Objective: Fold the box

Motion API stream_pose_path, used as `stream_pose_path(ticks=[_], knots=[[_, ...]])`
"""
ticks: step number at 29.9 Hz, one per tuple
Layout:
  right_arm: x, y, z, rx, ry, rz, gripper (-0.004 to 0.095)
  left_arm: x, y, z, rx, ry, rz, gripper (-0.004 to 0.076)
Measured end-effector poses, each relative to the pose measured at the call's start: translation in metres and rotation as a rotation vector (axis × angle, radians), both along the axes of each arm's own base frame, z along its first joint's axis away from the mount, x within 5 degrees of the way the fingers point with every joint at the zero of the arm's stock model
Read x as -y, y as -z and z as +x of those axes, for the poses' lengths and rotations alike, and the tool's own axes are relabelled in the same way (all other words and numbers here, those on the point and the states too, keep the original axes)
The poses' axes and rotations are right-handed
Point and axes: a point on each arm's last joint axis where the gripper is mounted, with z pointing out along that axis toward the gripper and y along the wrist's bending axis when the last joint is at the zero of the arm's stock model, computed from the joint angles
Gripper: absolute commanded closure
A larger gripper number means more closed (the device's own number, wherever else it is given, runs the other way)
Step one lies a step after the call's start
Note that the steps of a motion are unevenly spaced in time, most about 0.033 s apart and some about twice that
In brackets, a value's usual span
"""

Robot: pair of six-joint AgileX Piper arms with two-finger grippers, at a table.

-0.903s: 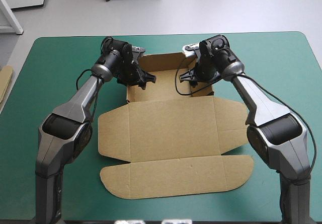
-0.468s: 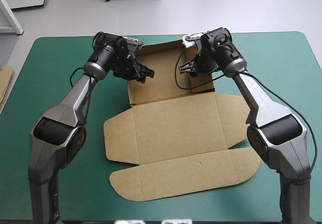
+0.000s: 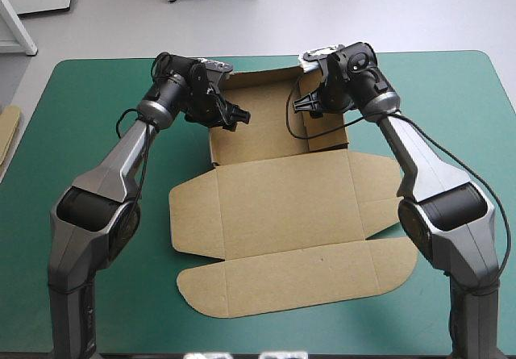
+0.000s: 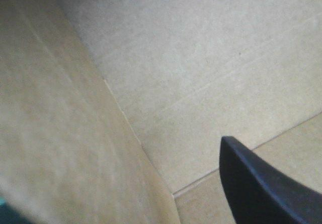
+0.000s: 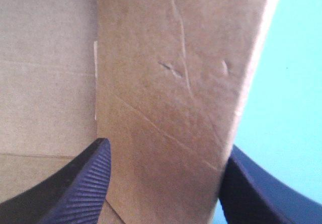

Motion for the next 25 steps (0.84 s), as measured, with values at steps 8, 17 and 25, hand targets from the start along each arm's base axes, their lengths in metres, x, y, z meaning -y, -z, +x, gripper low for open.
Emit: stream_pose_path(ticks=[8, 17, 25], knots=[[0.001, -0.003, 0.007, 0.068, -0.002, 0.028, 0.0354, -0.009, 0.013, 0.012, 0.021, -0.023, 0.026, 0.0249], [0.001, -0.004, 0.007, 0.071, -0.014, 0.023, 0.0355, -0.009, 0.004, 0.011, 0.055, -0.022, 0.014, 0.0249], [0.005, -0.031, -0.006, 0.116, -0.035, 0.039, 0.0355, -0.018, -0.073, -0.019, 0.229, 0.001, -0.070, 0.0249]])
